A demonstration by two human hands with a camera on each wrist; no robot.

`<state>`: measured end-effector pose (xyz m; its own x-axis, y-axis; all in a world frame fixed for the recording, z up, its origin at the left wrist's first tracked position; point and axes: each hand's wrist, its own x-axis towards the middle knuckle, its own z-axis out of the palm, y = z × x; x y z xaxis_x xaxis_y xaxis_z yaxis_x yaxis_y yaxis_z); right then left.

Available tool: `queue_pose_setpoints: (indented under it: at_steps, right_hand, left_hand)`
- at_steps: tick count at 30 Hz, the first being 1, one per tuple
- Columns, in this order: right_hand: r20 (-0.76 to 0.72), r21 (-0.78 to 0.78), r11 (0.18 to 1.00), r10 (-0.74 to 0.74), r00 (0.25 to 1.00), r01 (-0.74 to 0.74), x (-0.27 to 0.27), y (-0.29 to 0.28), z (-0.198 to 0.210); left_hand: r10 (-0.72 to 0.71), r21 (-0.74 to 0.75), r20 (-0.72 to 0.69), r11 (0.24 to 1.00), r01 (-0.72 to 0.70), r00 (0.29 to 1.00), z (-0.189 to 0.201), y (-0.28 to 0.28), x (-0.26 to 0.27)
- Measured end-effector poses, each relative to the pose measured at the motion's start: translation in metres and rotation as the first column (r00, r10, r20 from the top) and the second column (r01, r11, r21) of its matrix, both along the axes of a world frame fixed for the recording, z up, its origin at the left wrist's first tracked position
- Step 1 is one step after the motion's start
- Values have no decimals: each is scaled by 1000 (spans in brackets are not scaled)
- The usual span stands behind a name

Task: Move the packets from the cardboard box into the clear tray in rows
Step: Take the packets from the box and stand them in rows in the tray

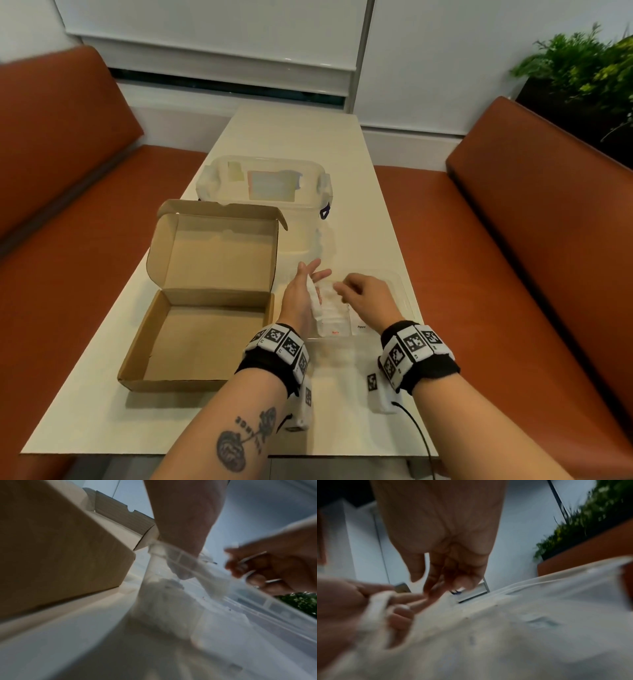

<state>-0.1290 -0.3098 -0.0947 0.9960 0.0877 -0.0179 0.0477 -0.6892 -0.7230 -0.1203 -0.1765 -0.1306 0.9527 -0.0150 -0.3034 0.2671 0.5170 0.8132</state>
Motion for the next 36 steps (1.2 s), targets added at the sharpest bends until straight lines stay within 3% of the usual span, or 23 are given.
queue_pose_setpoints:
  at_steps: [2,4,8,11,13,16,19,22,27,30,36]
  right_hand:
    - [-92,157,986,76,993,-61,-3,16,8]
    - [-120,205,974,122,985,-96,-4,26,11]
    - [-60,290,956,-14,998,31,-3,31,9]
    - [97,145,984,-118,988,103,1,29,7]
    - [184,-34,999,-29,982,36,3,28,6]
    - [200,-104,993,82,976,-62,3,31,2]
    - [142,115,993,-9,990,-8,1,33,0]
    - [0,385,919,-88,996,81,0,33,3]
    - [-204,576,806,-19,979,136,-2,34,6]
    - [-228,564,812,-26,973,154,0,37,5]
    - [-257,412,849,-240,936,331,9,36,-8]
  left_hand:
    - [0,6,35,1000,0,999,8,0,1]
    - [4,29,53,1000,-5,999,14,1,3]
    - [27,152,51,988,-35,998,19,10,7]
    - [26,360,25,932,-33,999,18,17,9]
    - [20,425,34,905,-33,999,14,17,8]
    - [65,388,58,918,-82,996,13,17,9]
    - [77,312,61,946,-92,995,17,20,10]
    - [60,188,43,980,-67,997,22,22,10]
    - [38,55,52,998,-41,998,26,25,7]
    - [50,42,44,998,-52,998,27,25,6]
    - [194,54,16,979,-194,981,29,39,9]
